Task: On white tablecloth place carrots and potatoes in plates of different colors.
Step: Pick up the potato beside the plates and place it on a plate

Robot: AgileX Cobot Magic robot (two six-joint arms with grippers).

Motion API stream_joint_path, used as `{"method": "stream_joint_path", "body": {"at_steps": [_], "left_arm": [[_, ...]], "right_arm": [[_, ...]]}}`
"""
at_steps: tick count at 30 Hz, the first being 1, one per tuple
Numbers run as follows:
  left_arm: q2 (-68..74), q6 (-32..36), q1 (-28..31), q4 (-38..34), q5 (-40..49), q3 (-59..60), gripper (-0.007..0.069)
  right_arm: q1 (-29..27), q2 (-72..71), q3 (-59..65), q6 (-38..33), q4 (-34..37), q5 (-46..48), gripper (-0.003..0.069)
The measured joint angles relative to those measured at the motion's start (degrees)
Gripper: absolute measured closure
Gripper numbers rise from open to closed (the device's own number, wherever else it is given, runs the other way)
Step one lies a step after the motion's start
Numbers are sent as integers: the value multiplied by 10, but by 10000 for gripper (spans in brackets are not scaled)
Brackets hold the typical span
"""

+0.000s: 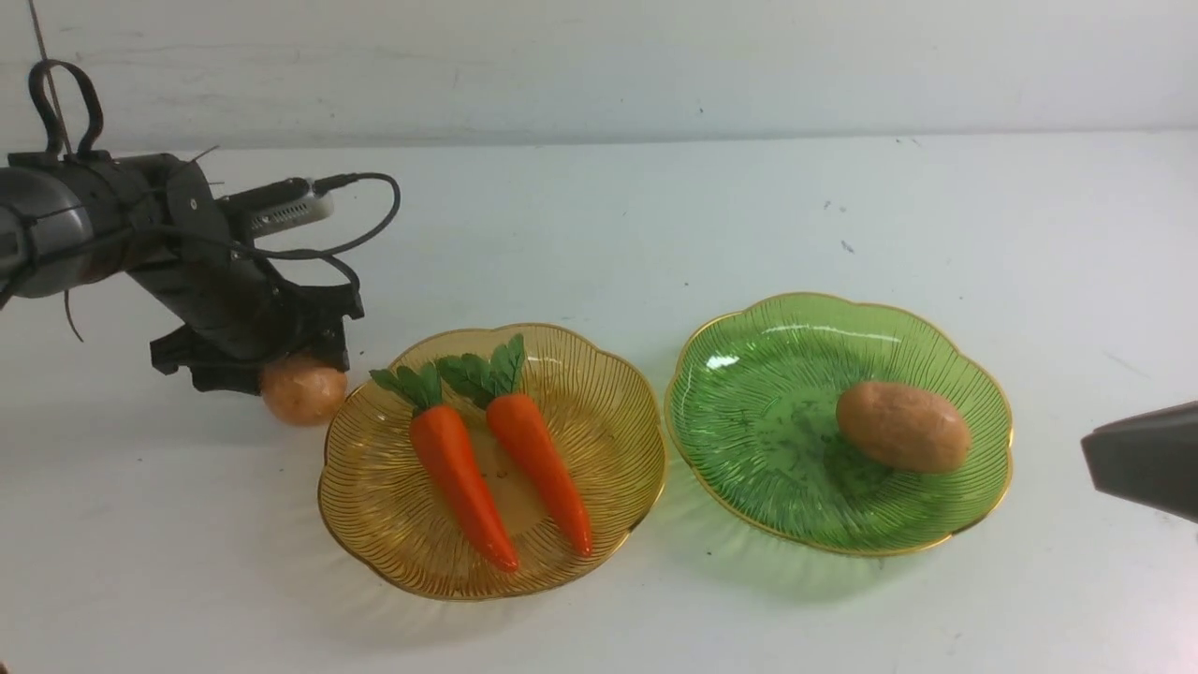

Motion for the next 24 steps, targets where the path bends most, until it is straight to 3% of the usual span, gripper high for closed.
{"method": "stream_joint_path", "body": {"at_steps": [8, 13, 18, 24], "left_arm": [[66, 35, -168, -40, 41, -48, 246], [147, 36, -280, -44, -16, -91, 244], [210, 37, -327, -47, -89, -129, 193], [231, 40, -331, -47, -100, -137, 78]], "right_arm": [[0, 0, 0, 0, 0, 0, 674], [0, -3, 0, 0, 0, 0, 674], [0, -48, 0, 0, -2, 27, 674], [0, -124, 0, 8, -3, 87, 674]]}}
